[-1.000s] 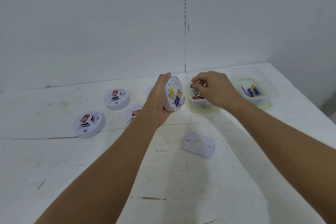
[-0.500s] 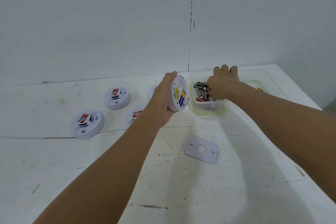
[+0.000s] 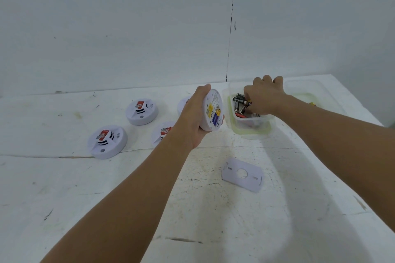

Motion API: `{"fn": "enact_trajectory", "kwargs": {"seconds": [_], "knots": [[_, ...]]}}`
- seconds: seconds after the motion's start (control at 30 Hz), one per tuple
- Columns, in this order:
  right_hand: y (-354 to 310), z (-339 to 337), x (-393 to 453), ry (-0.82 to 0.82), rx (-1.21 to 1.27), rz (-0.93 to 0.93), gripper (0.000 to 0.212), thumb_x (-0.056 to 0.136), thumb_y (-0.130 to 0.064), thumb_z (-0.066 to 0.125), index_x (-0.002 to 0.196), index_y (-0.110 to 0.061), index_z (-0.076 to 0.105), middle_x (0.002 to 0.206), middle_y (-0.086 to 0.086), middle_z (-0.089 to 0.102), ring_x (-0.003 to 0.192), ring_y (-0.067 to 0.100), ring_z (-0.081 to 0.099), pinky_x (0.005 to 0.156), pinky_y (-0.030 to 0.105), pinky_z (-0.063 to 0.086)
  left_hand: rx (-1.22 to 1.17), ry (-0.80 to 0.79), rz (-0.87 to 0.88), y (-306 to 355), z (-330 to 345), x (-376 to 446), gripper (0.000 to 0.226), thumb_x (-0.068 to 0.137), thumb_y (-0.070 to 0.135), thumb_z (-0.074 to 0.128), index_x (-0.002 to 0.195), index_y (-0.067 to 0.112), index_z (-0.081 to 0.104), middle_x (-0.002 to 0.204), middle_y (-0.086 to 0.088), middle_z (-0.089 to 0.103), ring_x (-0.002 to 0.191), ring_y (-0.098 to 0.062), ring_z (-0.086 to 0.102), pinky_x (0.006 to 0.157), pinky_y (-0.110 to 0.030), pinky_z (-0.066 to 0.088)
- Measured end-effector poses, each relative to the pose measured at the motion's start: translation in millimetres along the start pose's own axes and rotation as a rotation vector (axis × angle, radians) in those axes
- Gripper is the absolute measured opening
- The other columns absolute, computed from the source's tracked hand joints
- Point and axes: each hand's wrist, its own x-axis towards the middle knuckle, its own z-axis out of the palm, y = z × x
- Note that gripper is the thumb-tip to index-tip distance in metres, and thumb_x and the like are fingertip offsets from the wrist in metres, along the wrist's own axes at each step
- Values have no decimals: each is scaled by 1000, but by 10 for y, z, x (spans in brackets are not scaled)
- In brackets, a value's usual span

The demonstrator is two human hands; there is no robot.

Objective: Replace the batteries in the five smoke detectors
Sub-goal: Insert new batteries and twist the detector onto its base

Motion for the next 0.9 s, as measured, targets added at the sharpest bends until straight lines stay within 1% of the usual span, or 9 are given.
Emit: {"fn": "enact_trajectory", "kwargs": {"seconds": [0.1,0.2,0.4,0.53,0.6,0.67,0.77,0.83,0.9], "knots": [[-17,8,-30,43,57,-13,23,89,-23,62,112,-26,58,104,0,57,100,26,48,88,42,26,-13,6,4,-5,-21,6,51,97,51,64,137,21,62,131,-12,67,123,-35,65,96,-47,58],[-14,7,-45,43,132,-1,23,89,-20,62,109,-28,55,101,-2,63,96,25,54,86,41,22,-37,1,-13,-14,-32,6,51,96,50,65,138,20,61,128,-11,68,113,-34,66,89,-44,60],[0,67,-100,63,314,-2,21,94,-16,59,108,-28,48,97,-6,70,91,22,57,90,41,22,-57,-1,-7,-25,-13,-25,54,96,50,66,140,19,60,128,-12,67,108,-32,65,83,-41,62],[-27,54,-130,207,472,12,26,99,-21,58,121,-28,47,100,-5,72,99,24,64,94,43,25,-69,-6,7,-51,-28,-27,56,95,51,67,140,20,60,127,-13,66,108,-32,64,91,-45,60],[-42,13,-153,316,572,47,26,100,-25,59,126,-28,54,105,-5,70,104,23,62,97,42,29,-106,3,19,-69,-47,-42,67,86,52,76,142,20,58,128,-14,65,107,-34,64,87,-46,61],[-78,-62,-227,451,772,82,19,100,-23,61,119,-25,62,109,-4,68,99,21,61,94,38,39,-154,8,25,-97,-83,-44,83,72,52,84,144,20,56,133,-15,64,108,-35,64,82,-45,61],[-207,-226,-482,664,1141,125,11,97,-19,65,107,-24,63,107,-2,65,79,11,62,80,21,47,-203,-14,60,-146,-134,-69,62,92,49,71,143,18,58,131,-11,65,107,-32,65,86,-44,62],[-351,-316,-709,738,1323,137,11,95,-19,68,102,-25,62,103,-2,67,79,10,66,77,23,51,-235,-41,67,-167,-170,-112,47,100,49,58,132,15,64,119,-9,69,99,-28,68,96,-45,57],[-532,-325,-947,716,1467,124,12,94,-22,72,99,-26,62,98,-1,71,74,7,65,70,26,51,-269,-55,104,-197,-214,-146,39,102,49,53,118,16,68,113,-9,69,91,-26,68,98,-45,54]]}}
